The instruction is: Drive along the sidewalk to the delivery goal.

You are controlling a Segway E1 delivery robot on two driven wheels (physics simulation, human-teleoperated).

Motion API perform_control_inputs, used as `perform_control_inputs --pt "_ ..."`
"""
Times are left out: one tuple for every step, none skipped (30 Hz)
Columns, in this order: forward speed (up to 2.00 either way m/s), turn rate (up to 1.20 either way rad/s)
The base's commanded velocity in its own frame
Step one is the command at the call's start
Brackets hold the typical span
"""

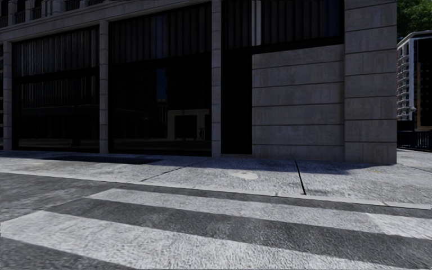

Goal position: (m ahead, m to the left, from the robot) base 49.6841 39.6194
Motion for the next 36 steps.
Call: perform_control_inputs --pt "2.00 0.00" --pt "2.00 0.00" --pt "2.00 0.00" --pt "2.00 0.00" --pt "2.00 0.00" --pt "2.00 0.00" --pt "2.00 0.00" --pt "2.00 0.00" --pt "2.00 0.00" --pt "2.00 0.00" --pt "2.00 0.00" --pt "2.00 0.00" --pt "2.00 0.00" --pt "2.00 0.00" --pt "2.00 0.00" --pt "2.00 0.00" --pt "2.00 0.00" --pt "2.00 0.00" --pt "2.00 0.00" --pt "2.00 0.00" --pt "2.00 0.00" --pt "2.00 0.00" --pt "2.00 0.00" --pt "2.00 0.10" --pt "2.00 0.17" --pt "2.00 0.17" --pt "2.00 0.22" --pt "2.00 0.26" --pt "2.00 0.26" --pt "2.00 0.33" --pt "1.98 0.37" --pt "1.90 0.38" --pt "1.90 0.38" --pt "1.73 0.39" --pt "1.64 0.41" --pt "1.50 0.44"
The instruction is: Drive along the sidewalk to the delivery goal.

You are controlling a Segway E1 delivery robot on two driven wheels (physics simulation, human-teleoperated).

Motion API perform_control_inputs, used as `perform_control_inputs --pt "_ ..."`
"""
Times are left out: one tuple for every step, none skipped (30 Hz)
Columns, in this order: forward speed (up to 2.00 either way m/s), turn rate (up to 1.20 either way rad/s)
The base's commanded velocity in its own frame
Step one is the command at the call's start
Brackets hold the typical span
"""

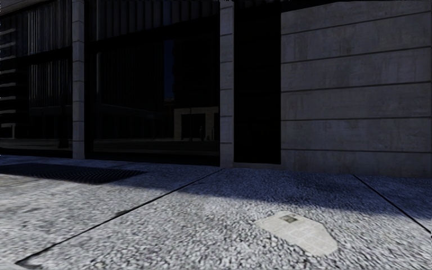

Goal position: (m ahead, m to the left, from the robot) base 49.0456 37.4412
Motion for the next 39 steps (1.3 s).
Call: perform_control_inputs --pt "1.50 0.44" --pt "1.38 0.45" --pt "1.30 0.46" --pt "1.30 0.46" --pt "1.26 0.46" --pt "1.25 0.46" --pt "1.24 0.47" --pt "1.24 0.47" --pt "1.23 0.48" --pt "1.23 0.48" --pt "1.23 0.48" --pt "1.23 0.48" --pt "1.23 0.48" --pt "1.22 0.48" --pt "1.22 0.48" --pt "1.22 0.48" --pt "1.22 0.48" --pt "1.22 0.48" --pt "1.22 0.48" --pt "1.22 0.48" --pt "1.22 0.48" --pt "1.22 0.48" --pt "1.22 0.48" --pt "1.22 0.48" --pt "1.22 0.48" --pt "1.22 0.48" --pt "1.22 0.48" --pt "1.22 0.48" --pt "1.22 0.48" --pt "1.22 0.48" --pt "1.22 0.48" --pt "1.22 0.48" --pt "1.22 0.48" --pt "1.22 0.48" --pt "1.22 0.48" --pt "1.22 0.48" --pt "1.23 0.48" --pt "1.23 0.48" --pt "1.48 0.48"
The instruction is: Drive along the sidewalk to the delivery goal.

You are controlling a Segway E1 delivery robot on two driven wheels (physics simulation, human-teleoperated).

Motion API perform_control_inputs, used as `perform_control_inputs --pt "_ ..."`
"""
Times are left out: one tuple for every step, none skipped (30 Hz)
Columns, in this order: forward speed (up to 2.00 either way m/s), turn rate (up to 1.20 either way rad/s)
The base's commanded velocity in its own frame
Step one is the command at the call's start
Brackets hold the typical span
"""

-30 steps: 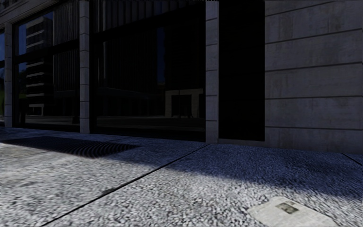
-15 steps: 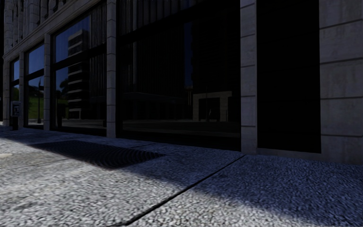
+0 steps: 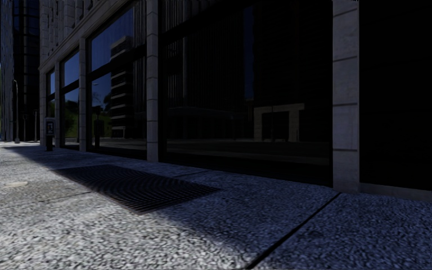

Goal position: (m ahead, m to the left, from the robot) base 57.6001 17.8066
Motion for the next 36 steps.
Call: perform_control_inputs --pt "2.00 0.48" --pt "2.00 0.48" --pt "2.00 0.48" --pt "2.00 0.48" --pt "2.00 0.48" --pt "2.00 0.48" --pt "2.00 0.48" --pt "2.00 0.48" --pt "2.00 0.48" --pt "2.00 0.48" --pt "2.00 0.48" --pt "2.00 0.48" --pt "2.00 0.48" --pt "2.00 0.48" --pt "2.00 0.48" --pt "2.00 0.48" --pt "2.00 0.48" --pt "2.00 0.48" --pt "2.00 0.48" --pt "2.00 0.48" --pt "2.00 0.48" --pt "2.00 0.48" --pt "2.00 0.48" --pt "2.00 0.48" --pt "2.00 0.48" --pt "2.00 0.48" --pt "2.00 0.48" --pt "2.00 0.48" --pt "2.00 0.48" --pt "2.00 0.48" --pt "2.00 0.48" --pt "2.00 0.48" --pt "2.00 0.48" --pt "2.00 0.48" --pt "2.00 0.48" --pt "2.00 0.48"
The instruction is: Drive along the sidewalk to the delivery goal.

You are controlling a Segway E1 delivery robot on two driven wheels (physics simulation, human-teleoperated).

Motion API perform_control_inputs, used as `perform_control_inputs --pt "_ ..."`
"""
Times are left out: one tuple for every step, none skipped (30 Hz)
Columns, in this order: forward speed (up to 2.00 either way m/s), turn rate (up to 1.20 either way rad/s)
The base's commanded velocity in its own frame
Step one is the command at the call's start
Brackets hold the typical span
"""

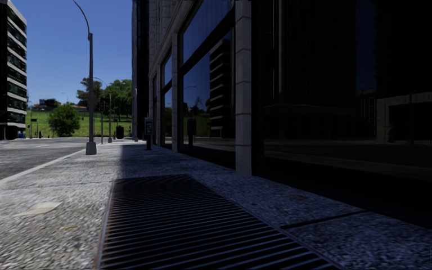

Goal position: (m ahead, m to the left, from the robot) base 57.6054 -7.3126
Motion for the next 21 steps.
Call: perform_control_inputs --pt "2.00 0.48" --pt "2.00 0.48" --pt "2.00 0.48" --pt "2.00 0.48" --pt "2.00 0.48" --pt "2.00 0.48" --pt "2.00 0.48" --pt "2.00 0.48" --pt "2.00 0.48" --pt "2.00 0.48" --pt "2.00 0.48" --pt "2.00 0.48" --pt "2.00 0.48" --pt "2.00 0.48" --pt "2.00 0.48" --pt "2.00 0.48" --pt "2.00 0.48" --pt "2.00 0.48" --pt "2.00 0.48" --pt "2.00 0.48" --pt "2.00 0.48"
